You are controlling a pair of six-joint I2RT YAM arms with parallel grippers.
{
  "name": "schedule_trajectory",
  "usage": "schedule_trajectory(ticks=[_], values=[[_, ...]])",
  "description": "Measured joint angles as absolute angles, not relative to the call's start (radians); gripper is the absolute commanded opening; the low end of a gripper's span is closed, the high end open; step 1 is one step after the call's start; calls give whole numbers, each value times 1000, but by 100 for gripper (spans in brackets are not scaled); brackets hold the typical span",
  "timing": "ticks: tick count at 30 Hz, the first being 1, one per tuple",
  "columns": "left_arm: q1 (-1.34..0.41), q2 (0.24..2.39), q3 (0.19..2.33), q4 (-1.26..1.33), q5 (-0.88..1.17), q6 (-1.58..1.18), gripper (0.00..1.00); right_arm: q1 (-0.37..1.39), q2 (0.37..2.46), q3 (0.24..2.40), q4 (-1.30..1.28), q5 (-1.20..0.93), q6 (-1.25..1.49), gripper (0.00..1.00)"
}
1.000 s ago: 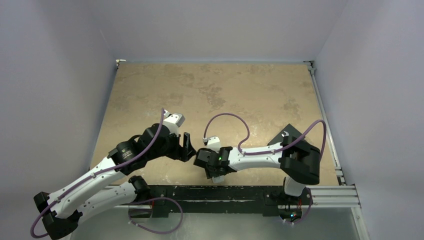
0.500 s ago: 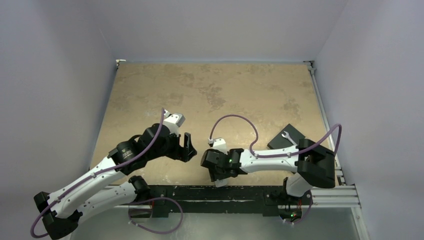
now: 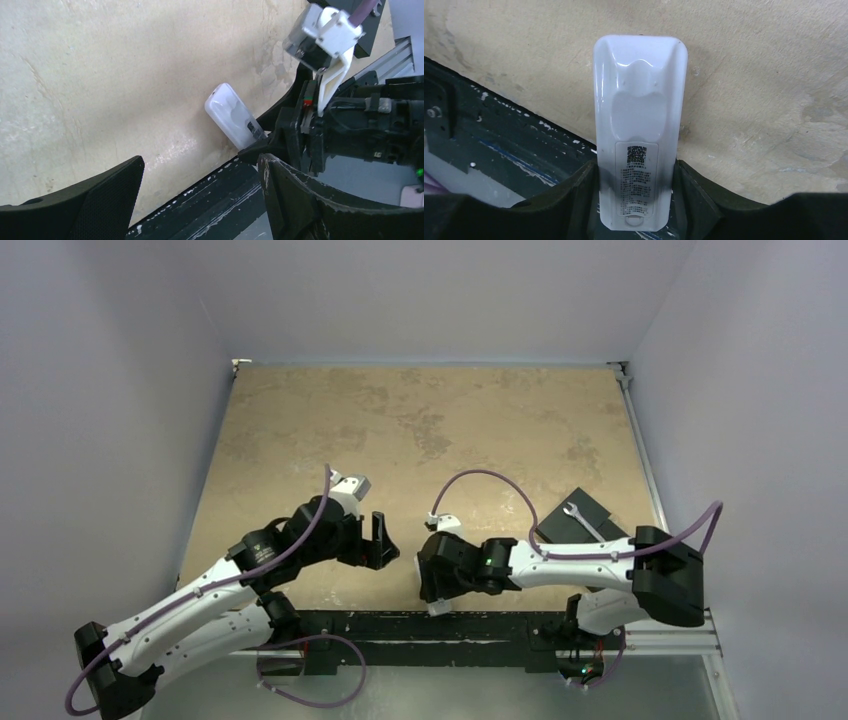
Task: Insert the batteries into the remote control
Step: Turn over the remote control at the center of the board.
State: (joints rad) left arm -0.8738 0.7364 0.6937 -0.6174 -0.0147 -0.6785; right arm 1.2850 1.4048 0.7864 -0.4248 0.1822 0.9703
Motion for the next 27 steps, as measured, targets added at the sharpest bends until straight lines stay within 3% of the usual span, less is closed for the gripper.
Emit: schedule_trajectory(ticks=[12,27], values=[[-874,683,519,-405,88,-825,85,1143,1168,603,-222,-13,932,12],[-854,638,381,-59,202,-1018,87,1026,939,529,-106,-181,922,10]])
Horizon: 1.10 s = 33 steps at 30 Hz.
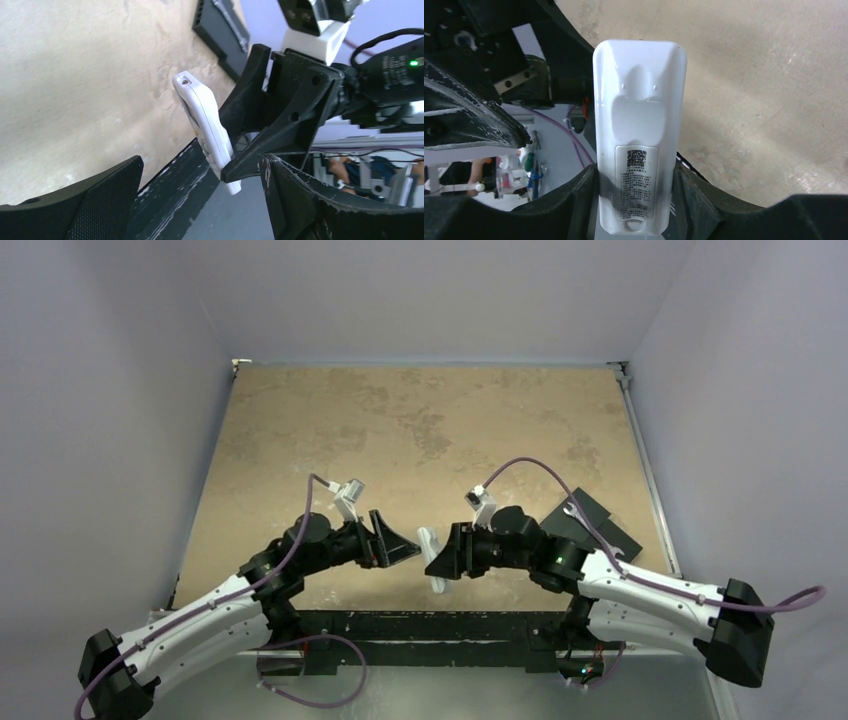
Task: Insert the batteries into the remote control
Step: Turn over the remote control at the center of the board.
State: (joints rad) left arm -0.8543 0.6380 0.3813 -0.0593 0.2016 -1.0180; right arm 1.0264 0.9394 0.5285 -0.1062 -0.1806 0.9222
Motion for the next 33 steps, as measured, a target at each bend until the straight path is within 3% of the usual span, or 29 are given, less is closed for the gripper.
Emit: schedule_trajectory(ticks=[22,33], values=[[-786,727,188,633,357,-1360,87,946,810,493,139,-413,1019,8],[-785,750,184,724,374,-1396,86,946,857,466,298,-472,1098,7]])
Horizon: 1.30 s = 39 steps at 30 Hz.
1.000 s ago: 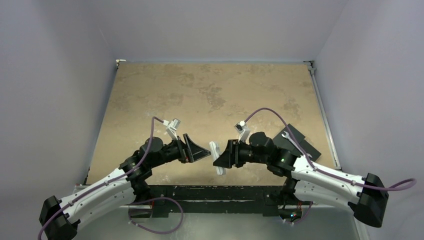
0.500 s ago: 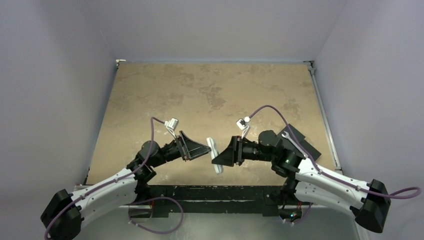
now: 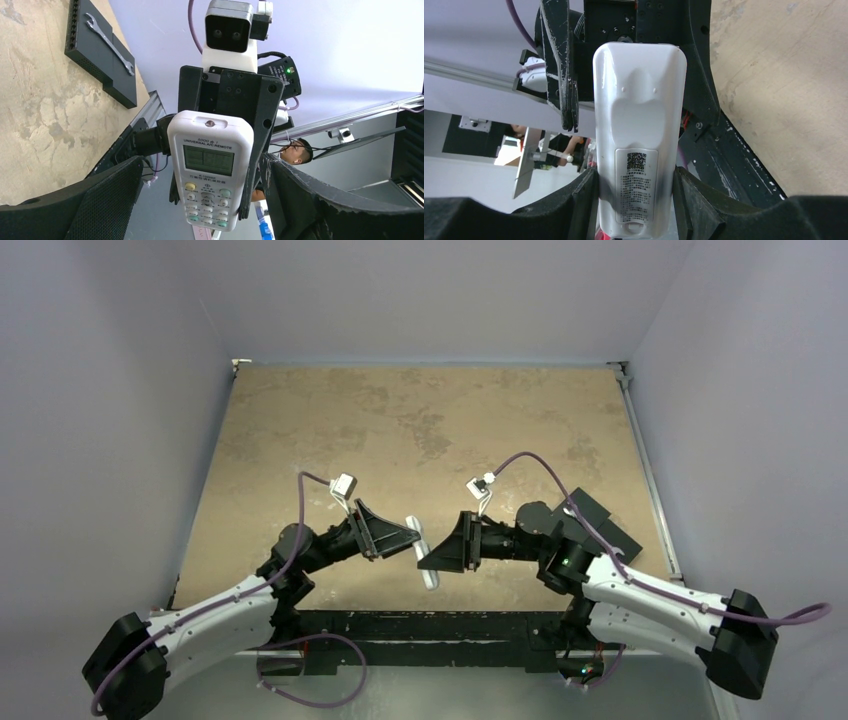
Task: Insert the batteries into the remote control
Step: Turn over the remote control at the center of the board.
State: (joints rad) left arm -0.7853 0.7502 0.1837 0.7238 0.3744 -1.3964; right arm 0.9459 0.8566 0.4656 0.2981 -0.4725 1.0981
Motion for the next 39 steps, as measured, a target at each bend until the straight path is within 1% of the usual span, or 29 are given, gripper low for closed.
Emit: schedule_trajectory(ticks=[4,13,20,24,26,27,30,31,32,34,37,39], values=[[-785,754,184,740,380,-1400,83,946,884,464,337,-490,1112,6],[-785,772,184,761,391,-1407,72,946,891,445,376,-493,1126,6],[-785,792,184,801,402,-1422,54,946,891,434,386,-493,1129,7],[-785,808,183,822,405,-1425,43,946,891,433,400,-494,1135,9],[-784,815,181,832,407,-1429,35,946,891,430,406,-494,1137,11],[-783,820,181,838,409,-1430,28,946,891,428,408,-493,1138,12],[-781,830,178,854,413,-1430,5,945,891,425,415,-493,1138,23],[-781,831,176,859,413,-1431,1,945,891,423,416,-493,1138,27],[-781,832,174,860,413,-1431,0,944,891,422,416,-493,1138,30],[-781,832,170,862,414,-1431,0,943,891,420,416,-493,1138,43],[-781,832,169,865,414,-1431,0,943,888,420,412,-493,1137,57],[-781,832,166,868,413,-1432,0,943,883,420,403,-492,1134,65]])
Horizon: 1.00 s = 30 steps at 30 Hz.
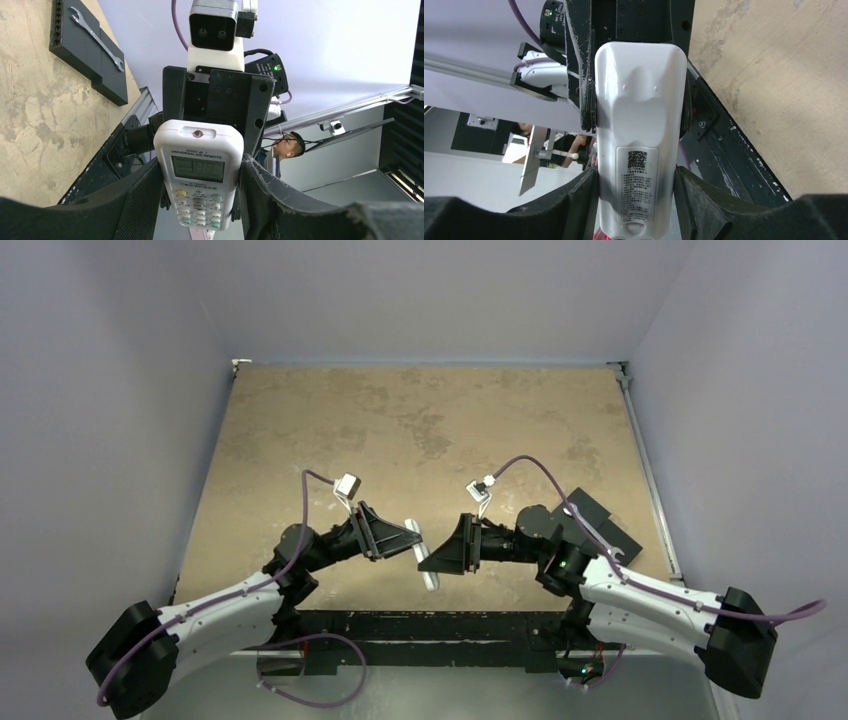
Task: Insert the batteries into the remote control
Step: Turn over the remote control at the center of the board.
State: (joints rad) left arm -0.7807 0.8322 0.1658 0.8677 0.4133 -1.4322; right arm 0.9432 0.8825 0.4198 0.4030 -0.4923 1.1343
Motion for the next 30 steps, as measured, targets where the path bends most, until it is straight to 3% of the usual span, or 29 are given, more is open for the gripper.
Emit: schedule_trajectory(ticks=[4,5,6,12,30], values=[[-781,823,165,854,411,-1431,0,943,861,421,356,-489,1119,76],[-781,815,165,842,409,-1430,0,942,855,421,339,-487,1111,91],[-781,807,165,830,407,-1429,0,942,849,422,323,-486,1106,98],[-781,760,173,711,387,-1402,0,941,807,445,188,-458,1046,99],[-781,831,467,-1,214,-1092,0,939,724,589,-267,-216,847,99]])
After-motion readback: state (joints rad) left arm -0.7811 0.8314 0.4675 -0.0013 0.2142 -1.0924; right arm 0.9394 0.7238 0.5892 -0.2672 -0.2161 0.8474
